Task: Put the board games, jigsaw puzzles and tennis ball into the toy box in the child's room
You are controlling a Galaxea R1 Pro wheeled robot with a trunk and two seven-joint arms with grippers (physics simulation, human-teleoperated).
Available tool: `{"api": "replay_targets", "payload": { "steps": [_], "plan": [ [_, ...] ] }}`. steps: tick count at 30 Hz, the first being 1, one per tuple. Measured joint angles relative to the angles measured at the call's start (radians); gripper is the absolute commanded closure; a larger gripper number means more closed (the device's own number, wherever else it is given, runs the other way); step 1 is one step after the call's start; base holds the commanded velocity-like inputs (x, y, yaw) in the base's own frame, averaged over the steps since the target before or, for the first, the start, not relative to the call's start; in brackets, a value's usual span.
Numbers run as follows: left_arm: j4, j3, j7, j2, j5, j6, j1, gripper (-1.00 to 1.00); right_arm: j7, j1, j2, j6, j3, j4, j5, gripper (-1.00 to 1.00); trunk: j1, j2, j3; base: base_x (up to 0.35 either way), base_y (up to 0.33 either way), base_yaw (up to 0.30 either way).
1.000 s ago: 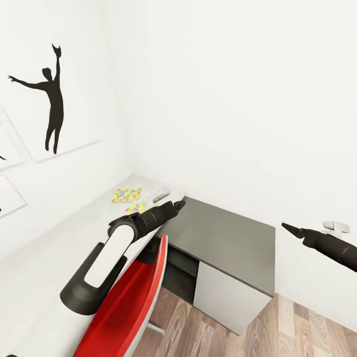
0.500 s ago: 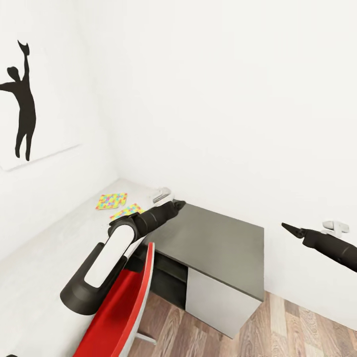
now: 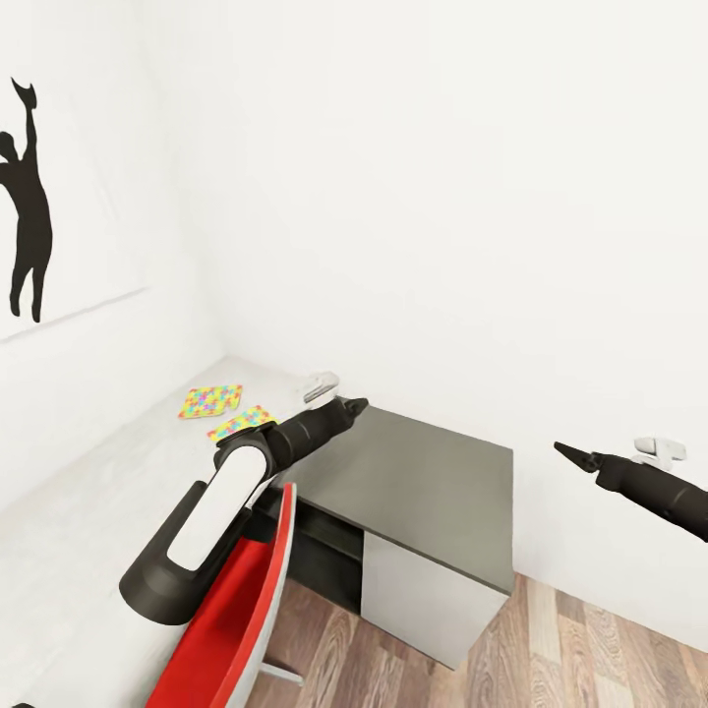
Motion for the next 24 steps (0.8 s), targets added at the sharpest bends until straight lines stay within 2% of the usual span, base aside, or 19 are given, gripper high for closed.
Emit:
{"api": "replay_targets", "payload": {
  "steps": [10, 19, 24],
  "plan": [
    [0.0, 0.001, 0.0, 0.0, -0.001, 0.0, 0.0, -1.0, 0.0, 0.0, 0.0, 0.0, 0.002, 0.0, 0.0, -1.0, 0.0, 0.0, 0.0, 0.06, -0.155, -0.004],
    [0.0, 0.002, 0.0, 0.002, -0.001, 0.0, 0.0, -1.0, 0.0, 0.001, 0.0, 0.0, 0.003, 0.0, 0.0, -1.0, 0.0, 0.0, 0.0, 0.041, -0.033, -0.001],
    [0.0, 0.002, 0.0, 0.003, -0.001, 0.0, 0.0, -1.0, 0.0, 0.001, 0.0, 0.0, 0.006, 0.0, 0.0, -1.0, 0.0, 0.0, 0.0, 0.202, -0.009, 0.0]
  ]
}}
